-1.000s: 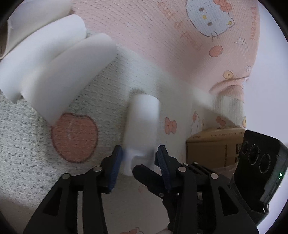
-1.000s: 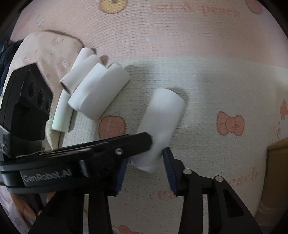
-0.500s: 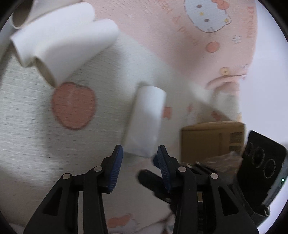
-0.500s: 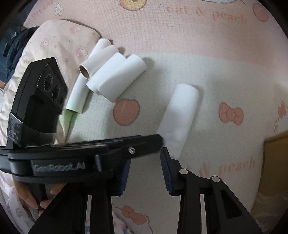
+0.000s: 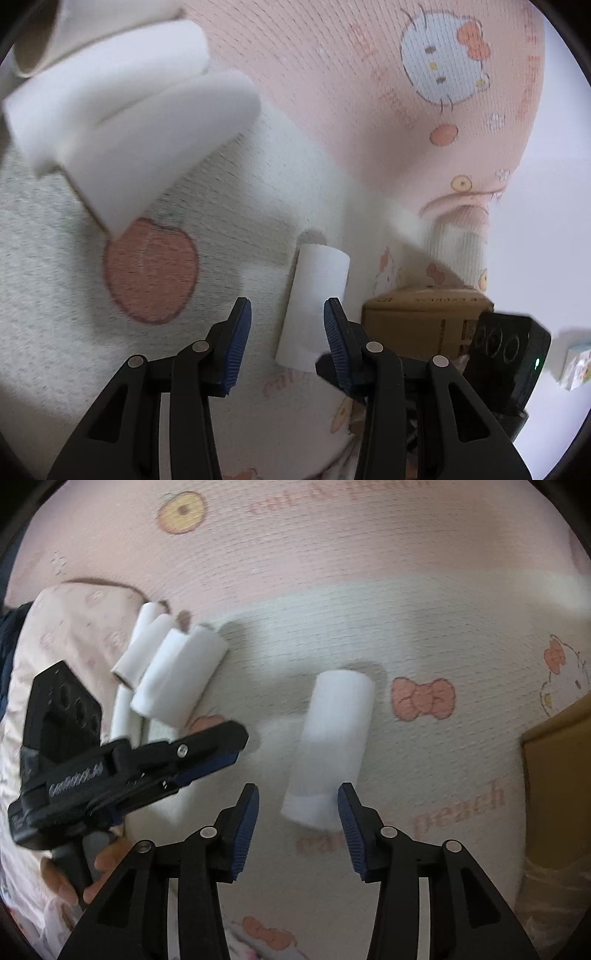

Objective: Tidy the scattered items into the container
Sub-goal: 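Close the right gripper around the separated white tube, then lift the white tube with the right gripper and carry it over the box, then lower the tube upright among the tubes and open the right gripper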

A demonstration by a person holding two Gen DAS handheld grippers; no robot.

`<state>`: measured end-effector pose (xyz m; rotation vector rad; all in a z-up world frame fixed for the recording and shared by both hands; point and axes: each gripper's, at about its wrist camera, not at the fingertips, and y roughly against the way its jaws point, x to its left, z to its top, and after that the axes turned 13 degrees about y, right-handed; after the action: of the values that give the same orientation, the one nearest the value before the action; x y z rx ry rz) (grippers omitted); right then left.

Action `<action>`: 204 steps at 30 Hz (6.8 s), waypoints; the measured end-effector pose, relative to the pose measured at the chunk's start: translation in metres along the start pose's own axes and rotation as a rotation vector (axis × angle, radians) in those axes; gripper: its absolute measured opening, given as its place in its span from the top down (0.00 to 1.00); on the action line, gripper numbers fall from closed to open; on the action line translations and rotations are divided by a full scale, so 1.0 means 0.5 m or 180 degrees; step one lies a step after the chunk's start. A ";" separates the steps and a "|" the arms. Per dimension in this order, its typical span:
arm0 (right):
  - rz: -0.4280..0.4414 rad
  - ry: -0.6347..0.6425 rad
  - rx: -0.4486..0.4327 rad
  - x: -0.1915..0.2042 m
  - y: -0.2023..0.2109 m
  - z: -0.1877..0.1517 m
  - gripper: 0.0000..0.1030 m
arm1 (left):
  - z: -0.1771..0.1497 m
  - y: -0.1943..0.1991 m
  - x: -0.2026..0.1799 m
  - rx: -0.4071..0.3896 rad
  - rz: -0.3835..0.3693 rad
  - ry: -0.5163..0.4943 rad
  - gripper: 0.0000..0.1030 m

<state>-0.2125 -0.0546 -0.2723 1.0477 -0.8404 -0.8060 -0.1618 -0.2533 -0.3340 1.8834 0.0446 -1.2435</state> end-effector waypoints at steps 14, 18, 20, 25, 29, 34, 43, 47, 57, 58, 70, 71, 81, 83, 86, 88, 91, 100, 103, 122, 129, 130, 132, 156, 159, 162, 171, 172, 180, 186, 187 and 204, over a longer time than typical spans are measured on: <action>0.0108 0.0124 0.0052 -0.023 -0.051 0.020 0.58 | 0.007 -0.045 -0.006 0.0056 -0.0026 -0.0082 0.57; 0.0290 0.0203 0.0093 -0.010 -0.054 0.015 0.58 | 0.003 -0.043 -0.002 0.0093 -0.0043 -0.0044 0.57; 0.0316 0.0299 0.0134 0.008 -0.058 0.006 0.58 | -0.004 -0.042 0.002 0.0141 0.0011 -0.0059 0.57; 0.0228 0.0476 0.0192 0.036 -0.053 -0.019 0.58 | -0.030 -0.035 0.005 0.0206 0.0132 -0.0103 0.57; 0.0239 0.0440 0.0158 0.039 -0.053 -0.034 0.58 | -0.034 -0.037 0.009 0.0215 0.0145 -0.0091 0.57; 0.0278 0.0190 0.0202 0.032 -0.075 -0.024 0.58 | -0.035 -0.036 0.017 0.0219 0.0102 -0.0019 0.57; 0.0210 0.0058 0.0192 0.049 -0.086 -0.027 0.59 | -0.054 -0.012 0.019 0.0068 0.0081 0.0098 0.59; 0.0176 0.0116 0.0175 0.063 -0.066 -0.036 0.59 | -0.076 0.004 0.013 -0.0018 0.0043 0.0120 0.58; 0.0040 0.0352 0.0001 0.086 0.027 -0.083 0.59 | -0.163 0.059 -0.049 -0.0171 0.0004 -0.0124 0.58; 0.0009 0.0385 -0.0023 0.080 0.040 -0.090 0.59 | -0.179 0.063 -0.064 -0.0203 0.0016 -0.0172 0.58; -0.0230 0.0383 -0.0394 0.053 0.206 -0.175 0.59 | -0.319 0.103 -0.183 -0.0358 0.0085 -0.0620 0.58; -0.0240 0.0378 -0.0425 0.053 0.219 -0.187 0.59 | -0.330 0.105 -0.194 -0.0356 0.0106 -0.0688 0.58; -0.0404 0.0351 -0.0800 0.040 0.340 -0.239 0.59 | -0.419 0.127 -0.305 -0.0437 0.0117 -0.1214 0.58; -0.0455 0.0350 -0.0877 0.037 0.360 -0.244 0.59 | -0.432 0.130 -0.328 -0.0443 0.0104 -0.1285 0.58; -0.0490 0.0329 -0.0987 0.031 0.388 -0.254 0.59 | -0.449 0.135 -0.348 -0.0457 0.0093 -0.1355 0.58; -0.0506 0.0329 -0.1038 0.027 0.405 -0.260 0.59 | -0.456 0.135 -0.362 -0.0451 0.0104 -0.1395 0.58; -0.0547 0.0342 -0.1097 0.024 0.420 -0.265 0.59 | -0.465 0.131 -0.382 -0.0436 0.0128 -0.1449 0.57; -0.0648 0.0266 -0.1289 -0.007 0.469 -0.273 0.59 | -0.489 0.113 -0.451 -0.0395 0.0244 -0.1684 0.55; -0.0666 0.0211 -0.1378 -0.027 0.492 -0.274 0.59 | -0.498 0.102 -0.486 -0.0383 0.0243 -0.1805 0.55; -0.0857 -0.0065 -0.1453 -0.198 0.543 -0.283 0.59 | -0.497 -0.066 -0.605 0.0110 0.0240 -0.1695 0.53; -0.0824 -0.0060 -0.1274 -0.270 0.522 -0.270 0.59 | -0.482 -0.144 -0.626 0.0264 0.0428 -0.1536 0.52; -0.0805 -0.0071 -0.1265 -0.278 0.519 -0.270 0.59 | -0.477 -0.157 -0.627 0.0287 0.0435 -0.1496 0.52; -0.0743 -0.0089 -0.1233 -0.301 0.512 -0.267 0.60 | -0.468 -0.174 -0.627 0.0327 0.0439 -0.1435 0.52; -0.0264 -0.0396 -0.0443 -0.452 0.393 -0.213 0.59 | -0.396 -0.353 -0.598 0.0745 0.0959 -0.0988 0.52; -0.0204 -0.0484 -0.0482 -0.466 0.398 -0.219 0.59 | -0.389 -0.359 -0.591 0.0787 0.0894 -0.0897 0.53; -0.0161 -0.0544 -0.0561 -0.480 0.412 -0.224 0.59 | -0.388 -0.369 -0.590 0.0760 0.0961 -0.0898 0.53; -0.0554 -0.0687 -0.0453 -0.509 0.458 -0.269 0.80 | -0.394 -0.403 -0.587 0.0506 0.1257 -0.1070 0.53; -0.0607 -0.0686 -0.0428 -0.511 0.459 -0.273 0.81 | -0.395 -0.408 -0.584 0.0480 0.1281 -0.1068 0.53; -0.0601 -0.0831 -0.0375 -0.530 0.462 -0.295 0.84 | -0.367 -0.429 -0.551 0.0407 0.1176 -0.0614 0.53; -0.0711 -0.0830 -0.0387 -0.533 0.476 -0.308 0.84 | -0.365 -0.447 -0.536 0.0345 0.1170 -0.0609 0.52; -0.0704 -0.0846 -0.0395 -0.538 0.482 -0.312 0.84 | -0.366 -0.447 -0.534 0.0316 0.1157 -0.0612 0.52; -0.0649 -0.0783 -0.0331 -0.519 0.466 -0.271 0.84 | -0.390 -0.417 -0.563 0.0371 0.1125 -0.0989 0.82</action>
<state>-0.1735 0.2926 -0.1391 0.9637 -0.8971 -1.1569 -0.2544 0.1205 -0.2221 1.6806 -0.5143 -1.2926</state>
